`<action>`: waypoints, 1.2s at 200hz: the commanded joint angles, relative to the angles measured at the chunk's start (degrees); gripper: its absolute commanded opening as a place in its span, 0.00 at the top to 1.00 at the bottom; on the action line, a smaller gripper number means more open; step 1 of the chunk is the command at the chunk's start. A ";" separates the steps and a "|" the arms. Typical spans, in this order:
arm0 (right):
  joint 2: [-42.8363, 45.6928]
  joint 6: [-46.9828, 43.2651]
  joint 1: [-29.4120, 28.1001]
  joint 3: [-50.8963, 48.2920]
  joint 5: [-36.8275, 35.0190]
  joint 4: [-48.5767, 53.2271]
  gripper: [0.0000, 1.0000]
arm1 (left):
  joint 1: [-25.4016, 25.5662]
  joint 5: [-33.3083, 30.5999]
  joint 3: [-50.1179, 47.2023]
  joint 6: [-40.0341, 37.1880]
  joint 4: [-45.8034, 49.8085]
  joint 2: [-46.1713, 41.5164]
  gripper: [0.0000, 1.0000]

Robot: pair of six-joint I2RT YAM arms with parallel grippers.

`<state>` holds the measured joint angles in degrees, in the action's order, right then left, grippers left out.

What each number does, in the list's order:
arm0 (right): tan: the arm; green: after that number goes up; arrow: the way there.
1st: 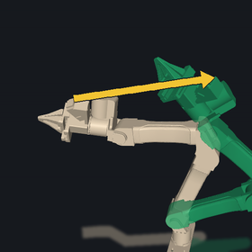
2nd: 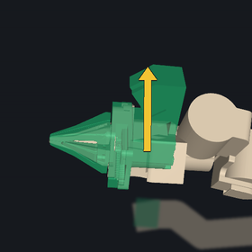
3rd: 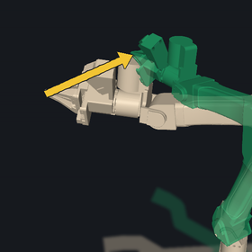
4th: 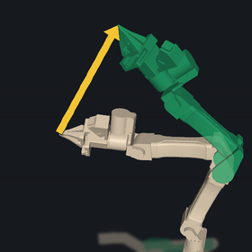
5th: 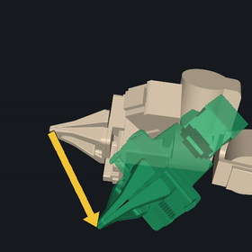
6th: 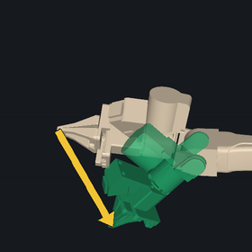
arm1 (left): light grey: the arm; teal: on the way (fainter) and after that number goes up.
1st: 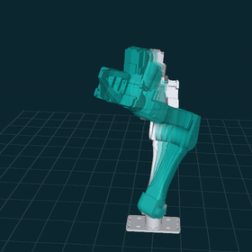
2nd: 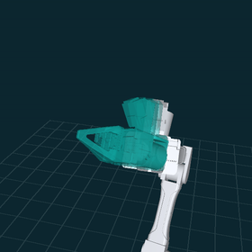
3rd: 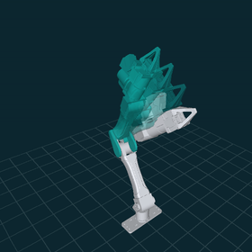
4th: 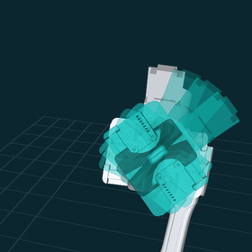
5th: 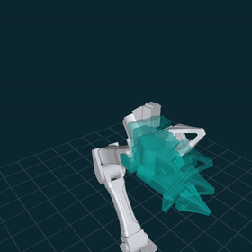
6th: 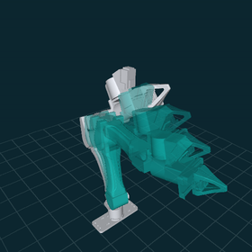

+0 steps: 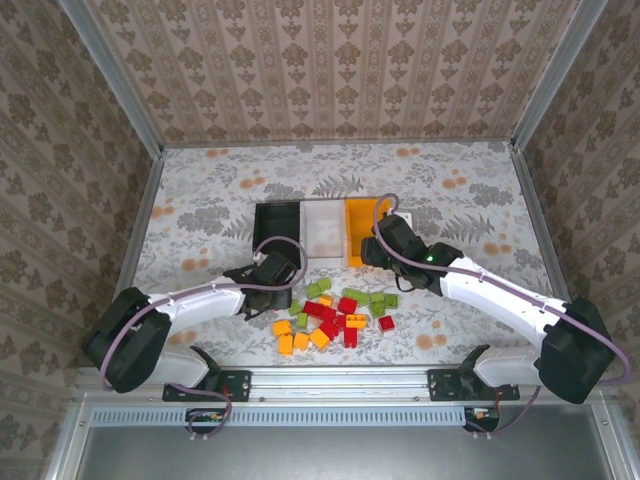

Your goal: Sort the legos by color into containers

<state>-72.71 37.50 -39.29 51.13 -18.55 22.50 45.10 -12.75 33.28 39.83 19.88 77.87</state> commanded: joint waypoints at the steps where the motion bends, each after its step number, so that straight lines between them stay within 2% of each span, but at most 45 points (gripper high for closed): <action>1: 2.11 -0.91 0.53 -1.09 -1.99 0.88 0.30 | 1.22 -1.40 -0.15 0.10 0.42 0.77 0.51; 41: 2.75 -0.92 1.02 -1.48 -1.80 0.58 0.30 | 2.42 -2.25 1.68 0.63 3.98 -1.49 0.73; 66: 2.92 -0.97 1.23 -1.57 -1.50 0.49 0.30 | 3.06 -4.33 6.04 0.30 9.95 -8.21 0.79; 85: 3.23 -0.92 1.32 -1.95 -1.10 -0.06 0.30 | 1.15 -6.00 11.38 -1.58 13.20 -12.02 0.78; 103: 3.36 -0.80 1.49 -2.55 -1.04 -0.74 0.30 | -2.46 -6.67 16.39 -4.28 13.55 -10.97 0.76; 146: 3.99 -0.84 2.24 -4.06 -0.83 -0.64 0.29 | -11.74 -4.52 25.33 -7.79 8.60 2.32 0.78; 193: 6.89 -0.76 3.49 -7.33 0.01 -0.93 0.29 | -13.20 -3.77 33.38 -8.24 6.71 15.29 0.75; 209: 7.80 -0.88 3.77 -8.14 0.37 -0.85 0.29 | -13.37 -3.48 34.54 -7.87 6.97 17.74 0.70; 240: 8.94 -1.26 4.43 -8.81 0.76 -0.31 0.28 | -13.29 -1.74 34.81 -7.31 5.94 17.58 0.49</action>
<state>-65.47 37.28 -35.48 43.11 -18.65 22.04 32.14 -16.08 66.30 32.69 26.33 96.20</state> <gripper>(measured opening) 0.714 0.448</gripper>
